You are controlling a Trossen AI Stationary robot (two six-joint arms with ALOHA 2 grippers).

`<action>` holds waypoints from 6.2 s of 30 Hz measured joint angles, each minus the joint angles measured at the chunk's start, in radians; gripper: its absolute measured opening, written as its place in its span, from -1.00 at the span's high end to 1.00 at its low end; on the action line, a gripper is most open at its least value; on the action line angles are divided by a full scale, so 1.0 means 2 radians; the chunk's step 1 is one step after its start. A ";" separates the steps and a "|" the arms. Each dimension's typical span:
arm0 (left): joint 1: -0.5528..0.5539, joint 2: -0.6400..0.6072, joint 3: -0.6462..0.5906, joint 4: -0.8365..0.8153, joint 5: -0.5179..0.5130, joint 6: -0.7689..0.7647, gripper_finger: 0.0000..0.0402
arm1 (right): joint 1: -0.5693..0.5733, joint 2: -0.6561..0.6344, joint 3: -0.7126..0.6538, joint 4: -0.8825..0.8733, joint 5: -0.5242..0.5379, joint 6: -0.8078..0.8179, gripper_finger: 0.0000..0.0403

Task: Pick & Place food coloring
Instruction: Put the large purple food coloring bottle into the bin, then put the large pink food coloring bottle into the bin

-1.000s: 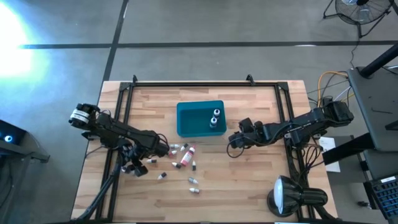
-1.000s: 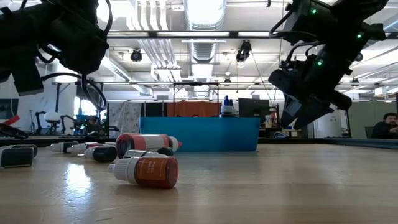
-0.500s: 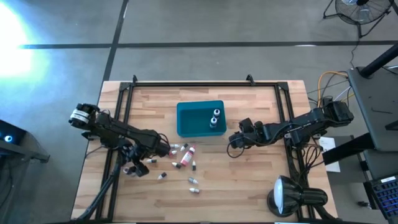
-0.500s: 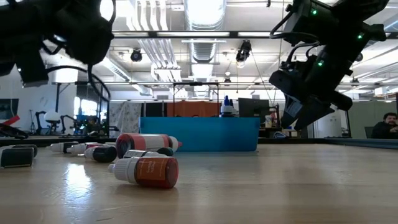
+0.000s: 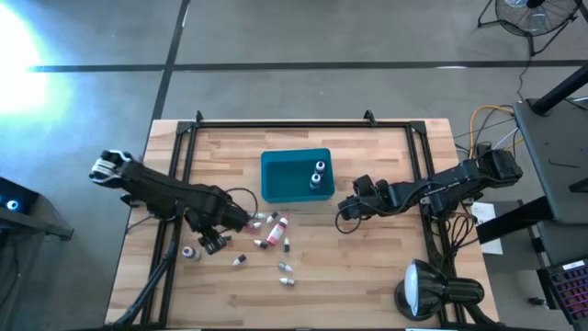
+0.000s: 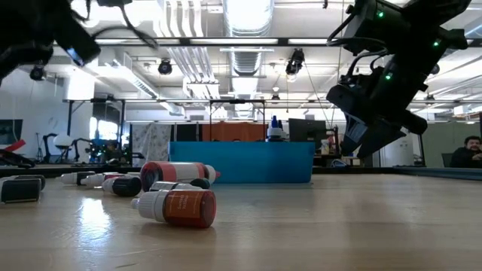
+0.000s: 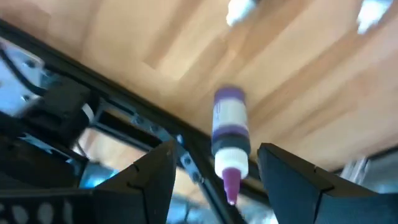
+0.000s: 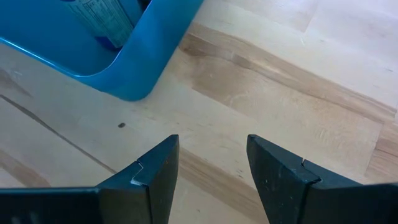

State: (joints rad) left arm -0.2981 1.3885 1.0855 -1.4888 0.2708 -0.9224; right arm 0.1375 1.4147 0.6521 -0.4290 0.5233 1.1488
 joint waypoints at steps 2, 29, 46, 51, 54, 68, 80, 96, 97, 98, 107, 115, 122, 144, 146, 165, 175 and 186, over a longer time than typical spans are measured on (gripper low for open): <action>-0.013 -0.031 -0.003 0.007 -0.023 -0.044 0.00 | 0.000 0.000 0.000 0.000 0.000 0.000 0.09; -0.217 -0.158 -0.099 0.112 -0.052 -0.617 0.01 | 0.000 0.000 0.000 0.005 0.000 0.052 0.09; -0.241 -0.158 -0.153 0.195 -0.058 -0.660 0.01 | -0.009 0.000 0.000 0.008 0.000 0.050 0.09; -0.241 -0.158 -0.153 0.197 -0.058 -0.656 0.02 | -0.015 0.000 0.000 0.008 0.000 0.041 0.09; -0.241 -0.158 -0.153 0.197 -0.057 -0.656 0.08 | -0.020 0.000 0.000 0.009 0.000 0.035 0.09; -0.241 -0.158 -0.153 0.180 -0.064 -0.633 0.48 | -0.020 0.000 0.000 0.010 -0.003 0.036 0.09; -0.204 -0.159 -0.121 0.170 -0.092 -0.591 0.57 | -0.020 0.000 0.000 0.010 -0.004 0.036 0.09; 0.170 -0.066 0.042 0.114 -0.102 -0.075 0.57 | -0.021 0.000 0.000 0.012 -0.031 0.040 0.09; 0.183 -0.050 0.067 0.097 -0.104 -0.041 0.57 | -0.021 0.000 0.000 0.012 -0.031 0.040 0.09; 0.195 -0.033 0.090 0.084 -0.108 -0.007 0.57 | -0.021 0.000 0.000 0.012 -0.031 0.040 0.09; 0.294 0.134 0.281 0.064 -0.124 0.236 0.57 | -0.021 -0.001 0.000 0.012 -0.027 0.039 0.09; 0.323 0.258 0.383 0.051 -0.161 0.367 0.58 | -0.021 -0.001 0.000 0.012 -0.027 0.040 0.09; 0.324 0.315 0.391 0.047 -0.225 0.416 0.58 | -0.021 -0.001 0.000 0.011 -0.027 0.037 0.09; 0.335 0.321 0.379 0.083 -0.267 0.440 0.33 | -0.021 -0.001 -0.001 0.013 -0.026 0.022 0.09; 0.335 0.321 0.379 0.082 -0.267 0.443 0.31 | -0.021 -0.001 -0.001 0.013 -0.026 0.022 0.09; 0.281 0.200 0.370 0.036 -0.272 0.361 0.25 | -0.021 0.000 -0.002 0.089 -0.090 -0.113 0.09; 0.192 0.090 0.194 0.077 -0.164 0.243 0.25 | -0.030 0.001 0.001 0.210 -0.197 -0.269 0.09; 0.064 -0.027 -0.056 0.282 -0.149 0.125 0.24 | -0.033 0.005 0.007 0.232 -0.259 -0.076 0.09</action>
State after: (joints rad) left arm -0.1703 1.3340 0.9744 -0.9242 -0.0263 -0.6730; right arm 0.0713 1.4242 0.6656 0.0343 0.0060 0.9974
